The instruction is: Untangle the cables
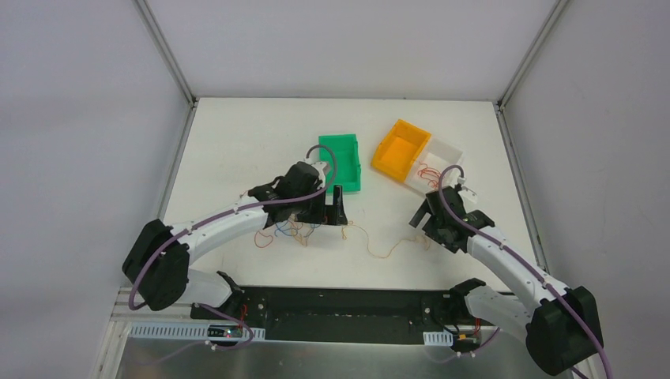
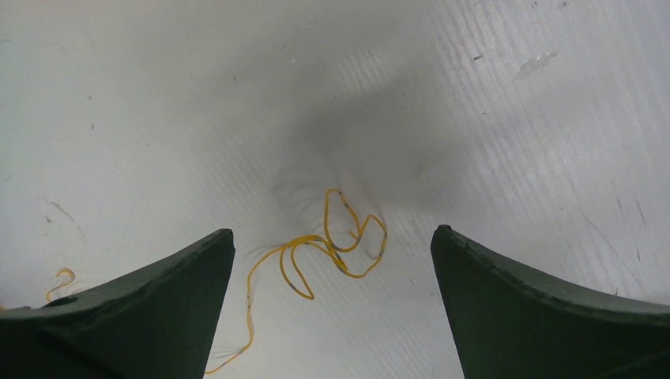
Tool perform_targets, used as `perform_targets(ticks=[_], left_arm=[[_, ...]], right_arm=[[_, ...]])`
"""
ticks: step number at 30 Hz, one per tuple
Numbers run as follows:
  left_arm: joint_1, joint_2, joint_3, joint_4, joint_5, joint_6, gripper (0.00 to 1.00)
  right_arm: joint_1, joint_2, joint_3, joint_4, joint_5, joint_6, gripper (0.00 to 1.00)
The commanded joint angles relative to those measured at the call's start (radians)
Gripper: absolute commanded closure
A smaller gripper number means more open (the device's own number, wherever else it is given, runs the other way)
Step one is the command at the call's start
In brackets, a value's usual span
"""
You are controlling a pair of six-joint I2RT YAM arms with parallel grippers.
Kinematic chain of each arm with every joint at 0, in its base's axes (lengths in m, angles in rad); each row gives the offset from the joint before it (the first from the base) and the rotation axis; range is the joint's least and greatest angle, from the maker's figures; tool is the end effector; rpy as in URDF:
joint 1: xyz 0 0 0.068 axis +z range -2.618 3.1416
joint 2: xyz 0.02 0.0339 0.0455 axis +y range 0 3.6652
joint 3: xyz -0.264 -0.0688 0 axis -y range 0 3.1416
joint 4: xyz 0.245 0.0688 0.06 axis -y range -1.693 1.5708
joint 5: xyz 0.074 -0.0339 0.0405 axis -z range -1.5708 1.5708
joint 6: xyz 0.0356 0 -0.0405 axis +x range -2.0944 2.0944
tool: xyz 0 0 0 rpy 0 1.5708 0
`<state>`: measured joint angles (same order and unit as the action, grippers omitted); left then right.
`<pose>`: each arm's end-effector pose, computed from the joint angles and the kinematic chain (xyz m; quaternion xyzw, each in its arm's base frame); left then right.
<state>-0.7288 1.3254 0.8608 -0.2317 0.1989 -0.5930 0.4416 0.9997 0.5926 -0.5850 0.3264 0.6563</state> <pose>0.2082 -0.1953 0.2436 0.1031 0.8965 -0.3296 0.2774 0.1721 0.0687 0.2035 0.1474 0.9353 0.0141 0.3214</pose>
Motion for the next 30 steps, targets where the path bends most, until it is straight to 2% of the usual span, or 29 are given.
perform_targets(ticks=[1, 13, 18, 19, 22, 26, 28, 30], left_arm=[[-0.035, 0.05, 0.027, 0.114, 0.03, -0.052, 0.03], [-0.055, 0.169, 0.042, 0.196, 0.032, -0.114, 0.04], [-0.069, 0.225, 0.081, 0.196, 0.048, -0.118, 0.1], [-0.075, 0.235, 0.088, 0.196, 0.049, -0.122, 0.11], [-0.096, 0.275, 0.101, 0.195, 0.047, -0.13, 0.14], [-0.114, 0.328, 0.116, 0.196, 0.04, -0.168, 0.18], [-0.123, 0.352, 0.134, 0.193, 0.039, -0.179, 0.27], [-0.131, 0.373, 0.151, 0.187, 0.035, -0.184, 0.39]], right_arm=[[-0.003, 0.016, -0.018, 0.052, -0.052, 0.023, 0.01], [0.072, 0.124, -0.013, 0.167, -0.175, -0.025, 0.01], [0.105, 0.141, 0.002, 0.14, -0.146, -0.02, 0.02], [0.11, 0.137, 0.004, 0.132, -0.136, -0.021, 0.08], [0.125, 0.12, 0.0, 0.134, -0.127, -0.024, 0.38], [0.129, 0.131, 0.008, 0.13, -0.117, -0.023, 0.55], [0.132, 0.139, 0.012, 0.131, -0.114, -0.026, 0.72], [0.138, 0.143, 0.017, 0.131, -0.112, -0.032, 0.81]])
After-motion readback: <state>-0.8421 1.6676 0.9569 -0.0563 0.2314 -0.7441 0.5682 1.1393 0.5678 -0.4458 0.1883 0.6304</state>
